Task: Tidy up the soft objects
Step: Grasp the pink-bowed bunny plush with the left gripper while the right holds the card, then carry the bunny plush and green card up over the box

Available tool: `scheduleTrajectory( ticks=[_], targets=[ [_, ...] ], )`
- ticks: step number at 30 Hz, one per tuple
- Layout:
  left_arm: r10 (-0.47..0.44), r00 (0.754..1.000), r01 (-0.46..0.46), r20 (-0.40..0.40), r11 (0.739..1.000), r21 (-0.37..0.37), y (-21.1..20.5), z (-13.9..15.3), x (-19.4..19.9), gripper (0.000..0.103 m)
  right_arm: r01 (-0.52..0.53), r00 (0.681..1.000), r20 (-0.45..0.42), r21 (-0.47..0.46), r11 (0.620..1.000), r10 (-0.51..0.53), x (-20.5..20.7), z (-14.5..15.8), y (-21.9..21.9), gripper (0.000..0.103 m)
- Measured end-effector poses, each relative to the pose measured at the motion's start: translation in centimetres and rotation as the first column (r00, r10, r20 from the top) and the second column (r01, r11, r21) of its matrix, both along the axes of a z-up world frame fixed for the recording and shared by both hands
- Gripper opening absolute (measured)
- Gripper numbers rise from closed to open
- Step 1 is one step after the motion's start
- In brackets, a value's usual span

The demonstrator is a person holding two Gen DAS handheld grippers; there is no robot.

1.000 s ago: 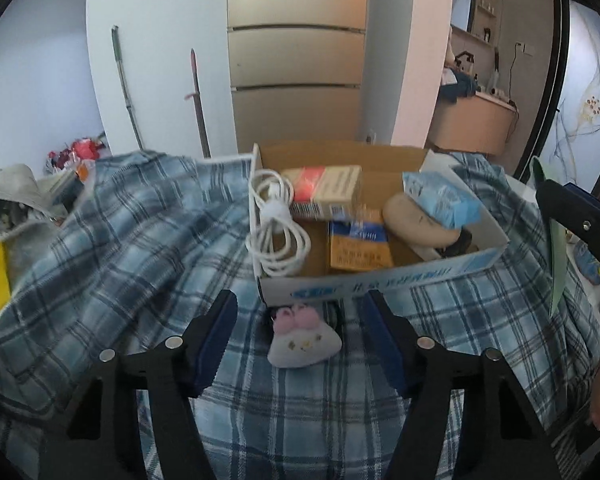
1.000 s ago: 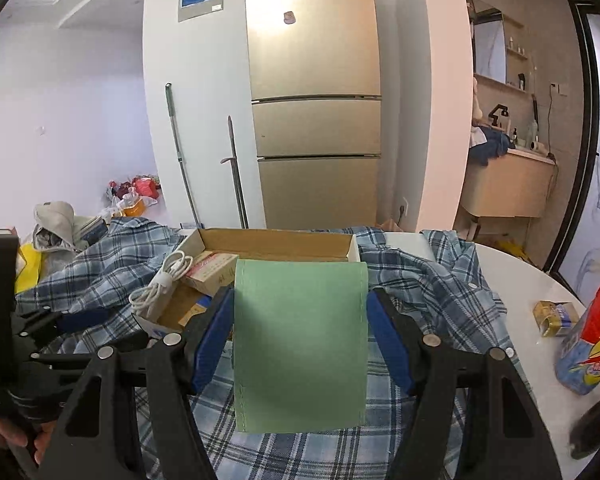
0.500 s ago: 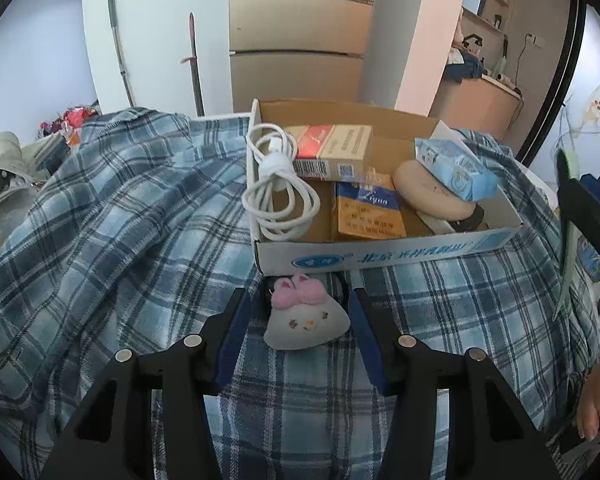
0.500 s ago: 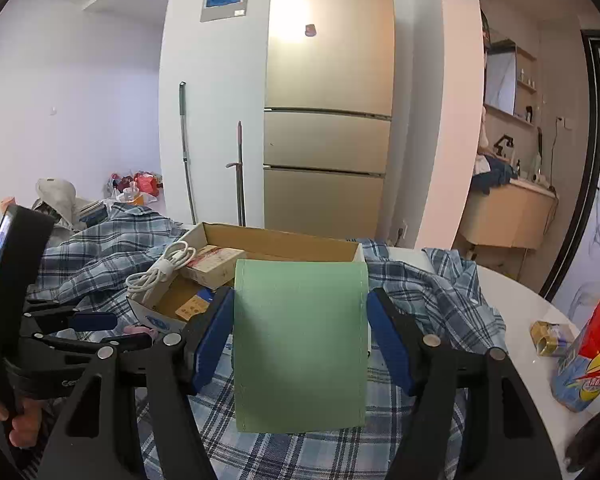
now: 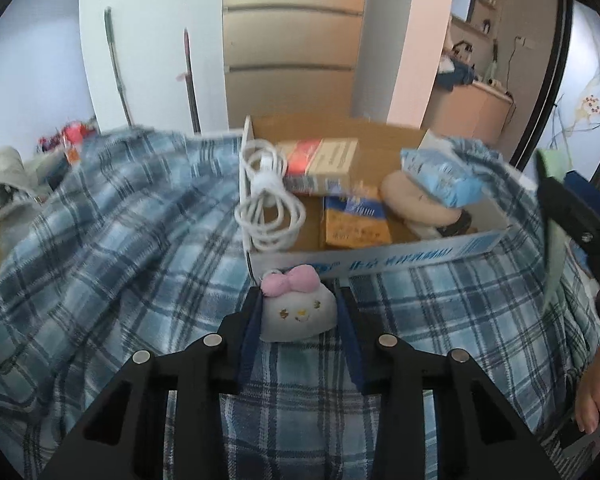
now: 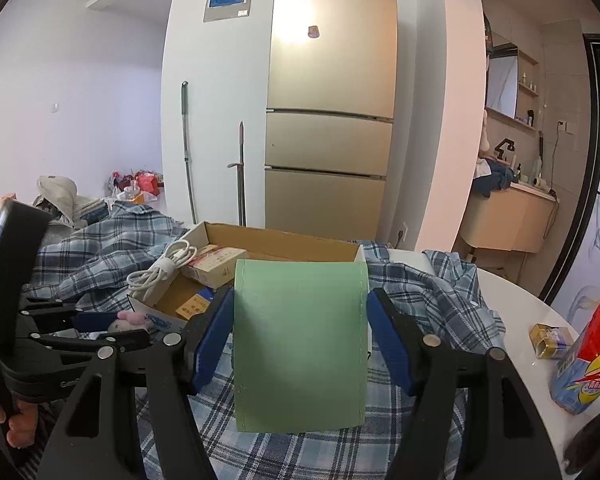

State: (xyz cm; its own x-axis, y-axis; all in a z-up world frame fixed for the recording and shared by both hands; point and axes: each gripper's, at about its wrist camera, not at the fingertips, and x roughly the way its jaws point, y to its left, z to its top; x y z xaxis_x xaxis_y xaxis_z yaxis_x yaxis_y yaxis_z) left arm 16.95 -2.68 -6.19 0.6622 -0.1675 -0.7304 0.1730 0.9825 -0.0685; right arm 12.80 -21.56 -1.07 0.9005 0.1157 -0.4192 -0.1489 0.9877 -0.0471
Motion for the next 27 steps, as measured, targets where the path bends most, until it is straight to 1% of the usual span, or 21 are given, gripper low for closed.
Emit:
scheduleTrajectory(
  ticks=[3,4,5,8,10,12,14,17,20,22,23,24,25,27],
  targets=[
    [0.01,0.994,-0.01,0.107,1.0,0.0,0.2,1.5,-1.6,0.039,0.007,1.0,0.026,0.011,1.0,-0.007,-0.3,0.2,-0.2,0.067],
    [0.008,0.987,-0.005,0.161,1.0,-0.02,0.4,2.4,-2.5,0.039,0.007,0.999,0.035,0.016,1.0,-0.008,-0.4,0.3,-0.3,0.067],
    [0.007,0.981,-0.002,0.196,1.0,-0.027,0.5,2.9,-2.8,0.039,0.009,0.999,0.044,0.022,1.0,-0.009,-0.5,0.5,-0.4,0.067],
    [-0.006,0.951,0.016,0.309,0.999,-0.031,0.2,4.2,-4.5,0.039,0.014,0.997,0.073,0.028,1.0,-0.016,-0.8,0.7,-0.6,0.067],
    [-0.017,0.932,0.03,0.362,0.999,-0.031,0.0,4.9,-5.1,0.039,0.011,0.996,0.089,0.031,0.999,-0.014,-1.0,0.9,-0.6,0.067],
    [-0.016,0.915,0.038,0.404,0.998,-0.047,0.1,5.3,-5.7,0.039,0.009,0.995,0.099,0.031,0.999,-0.012,-1.2,1.0,-0.6,0.067],
    [0.003,0.902,0.023,0.432,0.998,-0.055,0.1,5.7,-6.0,0.039,0.009,0.994,0.105,0.029,1.0,-0.012,-1.2,1.0,-0.6,0.067],
    [0.003,0.889,0.034,0.459,0.997,-0.073,0.5,6.1,-6.6,0.039,0.0,0.994,0.11,0.038,0.999,-0.004,-1.2,1.1,-0.7,0.067],
    [0.006,0.872,0.03,0.489,0.997,-0.065,0.5,6.4,-7.2,0.039,0.002,0.992,0.125,0.04,0.999,-0.007,-1.4,1.3,-0.8,0.067],
    [0.001,0.863,0.026,0.505,0.999,-0.047,0.2,6.6,-7.6,0.039,0.007,0.99,0.137,0.046,0.999,-0.014,-1.6,1.6,-0.9,0.067],
    [0.0,0.848,0.016,0.529,1.0,-0.026,-0.1,6.8,-7.9,0.039,0.018,0.989,0.144,0.048,0.999,-0.024,-1.7,2.1,-1.1,0.067],
    [0.001,0.822,0.001,0.57,1.0,-0.004,-0.4,7.3,-8.5,0.039,0.025,0.988,0.148,0.055,0.998,-0.033,-1.9,2.5,-1.2,0.067],
    [-0.006,0.801,-0.001,0.599,1.0,0.011,-0.7,7.9,-9.0,0.039,0.024,0.988,0.151,0.069,0.997,-0.035,-1.9,3.1,-1.5,0.067],
    [-0.022,0.779,0.012,0.627,1.0,0.02,-1.0,9.0,-9.6,0.039,0.016,0.988,0.152,0.091,0.996,-0.03,-2.1,4.6,-2.1,0.067]
  ],
)
